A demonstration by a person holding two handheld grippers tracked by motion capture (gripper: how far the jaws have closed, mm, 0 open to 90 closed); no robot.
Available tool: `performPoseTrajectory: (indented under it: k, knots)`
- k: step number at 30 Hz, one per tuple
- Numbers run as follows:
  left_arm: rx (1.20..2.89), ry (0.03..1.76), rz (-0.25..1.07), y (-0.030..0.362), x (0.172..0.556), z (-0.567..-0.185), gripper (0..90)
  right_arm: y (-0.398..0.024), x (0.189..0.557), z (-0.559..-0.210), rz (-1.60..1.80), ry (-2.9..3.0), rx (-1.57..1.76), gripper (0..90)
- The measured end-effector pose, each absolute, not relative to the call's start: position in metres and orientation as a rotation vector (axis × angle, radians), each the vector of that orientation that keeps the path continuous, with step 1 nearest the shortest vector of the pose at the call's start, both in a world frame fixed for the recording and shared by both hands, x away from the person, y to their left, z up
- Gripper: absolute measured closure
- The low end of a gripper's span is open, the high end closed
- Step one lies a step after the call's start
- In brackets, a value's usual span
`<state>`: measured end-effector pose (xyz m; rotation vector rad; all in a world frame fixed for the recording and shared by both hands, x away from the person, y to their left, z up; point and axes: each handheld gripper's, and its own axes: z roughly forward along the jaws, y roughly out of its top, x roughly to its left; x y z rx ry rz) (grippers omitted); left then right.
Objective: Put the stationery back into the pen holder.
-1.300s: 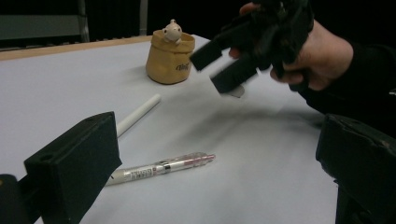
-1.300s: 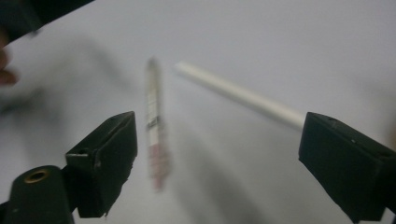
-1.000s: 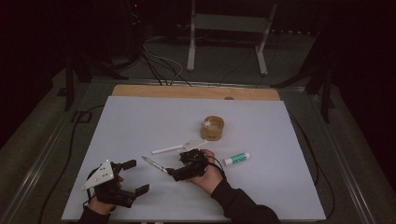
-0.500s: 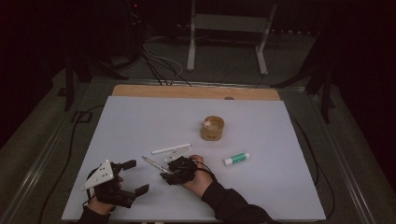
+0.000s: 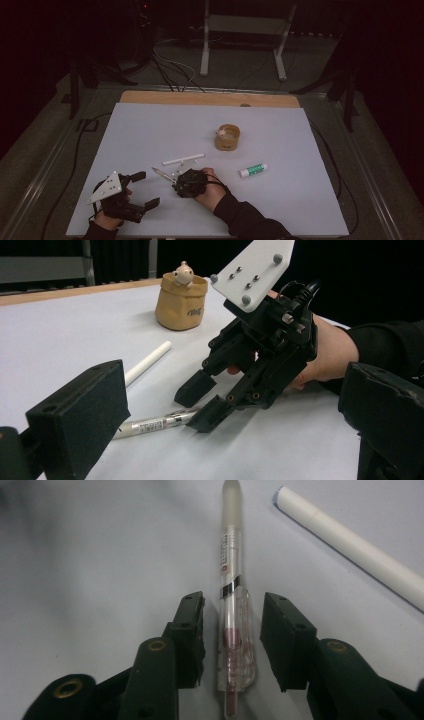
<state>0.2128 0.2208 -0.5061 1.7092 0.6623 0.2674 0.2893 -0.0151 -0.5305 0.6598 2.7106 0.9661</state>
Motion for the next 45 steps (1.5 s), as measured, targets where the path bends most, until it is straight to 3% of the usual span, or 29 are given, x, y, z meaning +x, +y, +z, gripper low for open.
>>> performPoseTrajectory:
  k: [3, 6, 18, 45]
  knots:
    - [1.709, 0.665, 0.268, 0.221, 0.213, -0.506, 0.3, -0.013, 0.287, -0.530, 0.959, 2.731, 0.597, 73.8]
    - [1.709, 0.665, 0.268, 0.220, 0.213, -0.506, 0.3, -0.011, 0.286, -0.529, 0.939, 2.739, 0.584, 76.5]
    - [1.701, 0.671, 0.276, 0.222, 0.213, -0.506, 0.3, -0.016, 0.283, -0.524, 0.989, 2.729, 0.595, 77.4]
    - [1.708, 0.826, 0.251, 0.200, 0.225, -0.500, 0.4, -0.089, 0.275, -0.485, 1.198, 2.550, 0.759, 77.3]
